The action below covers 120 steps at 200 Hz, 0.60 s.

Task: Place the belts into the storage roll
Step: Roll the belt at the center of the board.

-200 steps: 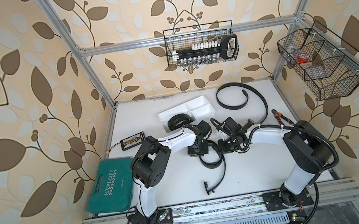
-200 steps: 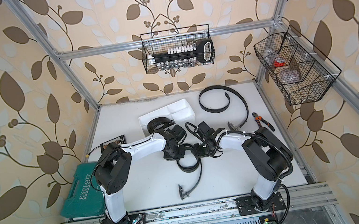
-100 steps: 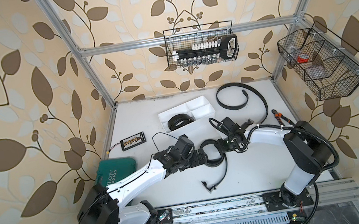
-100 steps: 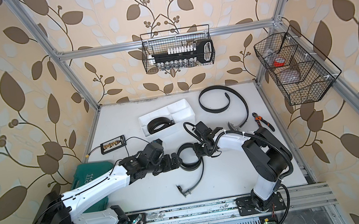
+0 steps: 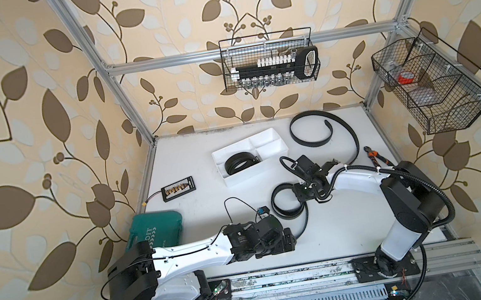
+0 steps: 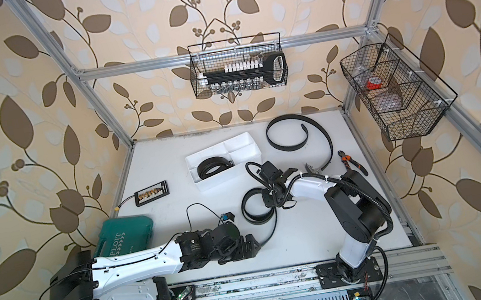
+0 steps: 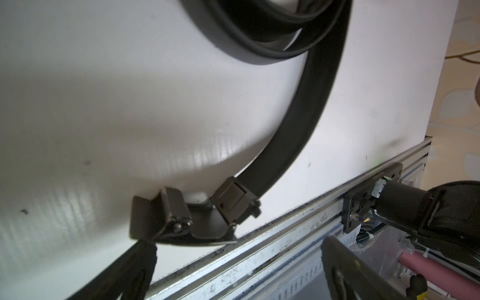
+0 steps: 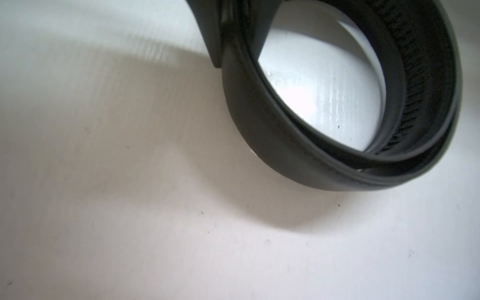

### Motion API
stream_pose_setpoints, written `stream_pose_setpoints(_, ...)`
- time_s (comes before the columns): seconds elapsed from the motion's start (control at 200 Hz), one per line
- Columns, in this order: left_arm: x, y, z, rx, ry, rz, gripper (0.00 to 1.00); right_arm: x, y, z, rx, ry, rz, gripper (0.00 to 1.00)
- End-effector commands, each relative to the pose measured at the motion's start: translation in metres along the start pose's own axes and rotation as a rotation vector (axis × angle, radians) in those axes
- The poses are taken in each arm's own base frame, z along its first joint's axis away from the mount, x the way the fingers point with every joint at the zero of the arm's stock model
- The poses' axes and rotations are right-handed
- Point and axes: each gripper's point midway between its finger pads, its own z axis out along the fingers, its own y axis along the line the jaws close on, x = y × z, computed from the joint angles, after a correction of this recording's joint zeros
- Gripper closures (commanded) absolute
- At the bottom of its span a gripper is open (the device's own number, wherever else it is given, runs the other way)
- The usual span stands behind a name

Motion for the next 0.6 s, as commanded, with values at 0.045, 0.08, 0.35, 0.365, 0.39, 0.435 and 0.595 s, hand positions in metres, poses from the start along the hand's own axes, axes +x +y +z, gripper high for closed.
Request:
stream_pose_setpoints(0.045,-0.015,-0.017,0.008,-0.130,-0.051,0.271,0.01,0.001,-0.012,0.003,0.057,0.021,0.003,1.00)
stream_pose_setpoints(0.08,-0.012,-0.011,0.017,-0.193,-0.024,0.336,0.01,0.001,-0.012,0.003,0.050,0.028,0.006,1.00)
stream_pose_setpoints(0.35,-0.016,0.022,0.038,-0.503,-0.014,0.475,0.01,0.003,-0.022,-0.002,0.014,0.035,0.054,1.00)
stream_pose_setpoints(0.365,-0.018,0.024,0.038,-0.517,-0.023,0.474,0.01,0.004,-0.022,-0.003,0.012,0.036,0.056,1.00)
stream_pose_setpoints(0.39,-0.022,0.026,0.037,-0.542,-0.038,0.478,0.01,0.005,-0.024,-0.003,0.008,0.038,0.060,1.00)
stream_pose_setpoints(0.435,-0.029,0.031,0.034,-0.589,-0.068,0.480,0.01,0.007,-0.026,-0.004,0.006,0.041,0.069,1.00)
stream_pose_setpoints(0.595,-0.057,0.046,0.030,-0.703,-0.129,0.476,0.01,0.019,-0.028,-0.006,-0.016,0.064,0.084,1.00)
